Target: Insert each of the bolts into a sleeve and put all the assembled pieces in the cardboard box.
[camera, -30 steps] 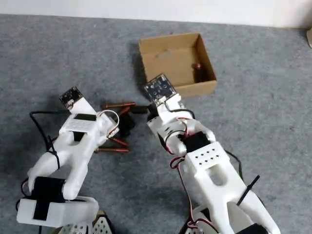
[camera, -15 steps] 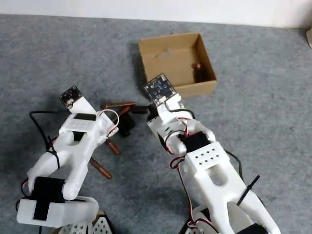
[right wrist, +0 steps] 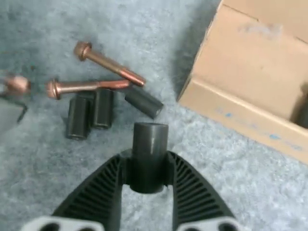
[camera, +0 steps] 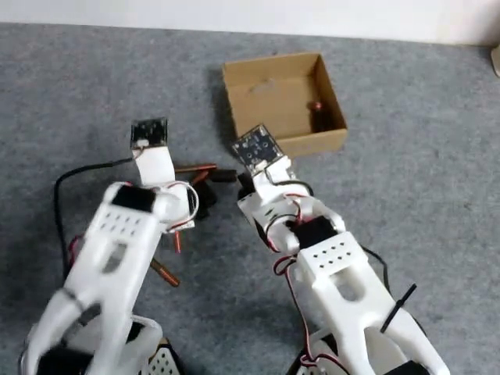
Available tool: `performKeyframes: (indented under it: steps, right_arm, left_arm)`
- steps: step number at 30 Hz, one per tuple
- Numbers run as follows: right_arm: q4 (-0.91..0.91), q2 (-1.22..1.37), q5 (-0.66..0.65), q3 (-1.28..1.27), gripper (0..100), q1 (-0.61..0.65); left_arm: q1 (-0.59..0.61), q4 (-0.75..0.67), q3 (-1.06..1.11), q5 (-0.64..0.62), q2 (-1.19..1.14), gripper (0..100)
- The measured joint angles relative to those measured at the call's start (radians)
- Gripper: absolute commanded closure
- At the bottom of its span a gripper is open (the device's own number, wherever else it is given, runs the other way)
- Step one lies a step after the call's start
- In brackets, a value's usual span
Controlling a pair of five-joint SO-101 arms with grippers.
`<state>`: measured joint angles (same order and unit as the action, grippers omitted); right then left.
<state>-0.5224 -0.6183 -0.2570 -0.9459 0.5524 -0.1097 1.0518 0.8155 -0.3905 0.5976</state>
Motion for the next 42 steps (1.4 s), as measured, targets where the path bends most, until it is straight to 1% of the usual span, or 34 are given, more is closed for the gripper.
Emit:
performKeyframes:
  steps: [4, 7, 12, 14, 18, 20, 22, 27, 29, 31, 32, 34, 38, 40, 42]
  right_arm:
    - [0.031, -0.003, 0.000, -0.026, 99.3, 0.012]
    - [0.032, -0.069, 0.000, -0.054, 99.3, 0.012]
    - [0.034, -0.342, 0.000, -0.203, 99.3, 0.012]
    - [0.034, -0.496, 0.000, -0.279, 99.3, 0.025]
    - [0.034, -0.848, 0.000, -0.468, 99.3, 0.032]
    - [0.034, -1.031, 0.000, -0.572, 99.3, 0.032]
    - [0.034, -1.151, 0.000, -0.649, 99.3, 0.032]
    - [0.034, -1.162, 0.000, -0.671, 99.3, 0.032]
    - [0.034, -1.186, 0.000, -0.671, 99.3, 0.032]
    - [0.034, -1.204, 0.000, -0.671, 99.3, 0.032]
    - [0.034, -1.204, 0.000, -0.671, 99.3, 0.032]
    - [0.034, -1.204, 0.000, -0.671, 99.3, 0.032]
    - [0.034, -1.206, 0.000, -0.671, 99.3, 0.034]
    - [0.034, -1.206, 0.000, -0.671, 99.3, 0.034]
    - [0.034, -1.206, 0.000, -0.674, 99.3, 0.034]
  left_arm:
    - [-0.025, 0.000, 0.000, 0.140, 0.230, 100]
    - [-0.021, 0.002, 0.000, 0.206, 0.379, 100]
    - [-0.020, 0.000, 0.000, 0.222, 0.548, 100]
    - [-0.020, -0.043, 0.020, 0.222, 0.594, 100]
    - [-0.023, -0.218, 0.141, 0.222, 0.684, 100]
    - [-0.055, -0.328, 0.241, 0.222, 0.741, 100]
    - [-0.101, -0.465, 0.361, 0.224, 0.816, 100]
    - [-0.215, -0.864, 0.683, 0.227, 1.077, 99]
    - [-0.250, -0.950, 0.766, 0.229, 1.171, 99]
    - [-0.259, -0.976, 0.790, 0.227, 1.198, 99]
    - [-0.259, -0.984, 0.792, 0.216, 1.198, 99]
    - [-0.255, -0.990, 0.790, 0.152, 1.198, 99]
    - [-0.259, -0.985, 0.758, -0.049, 1.198, 99]
    - [-0.264, -0.942, 0.733, -0.118, 1.200, 99]
    - [-0.262, -0.898, 0.721, -0.144, 1.200, 99]
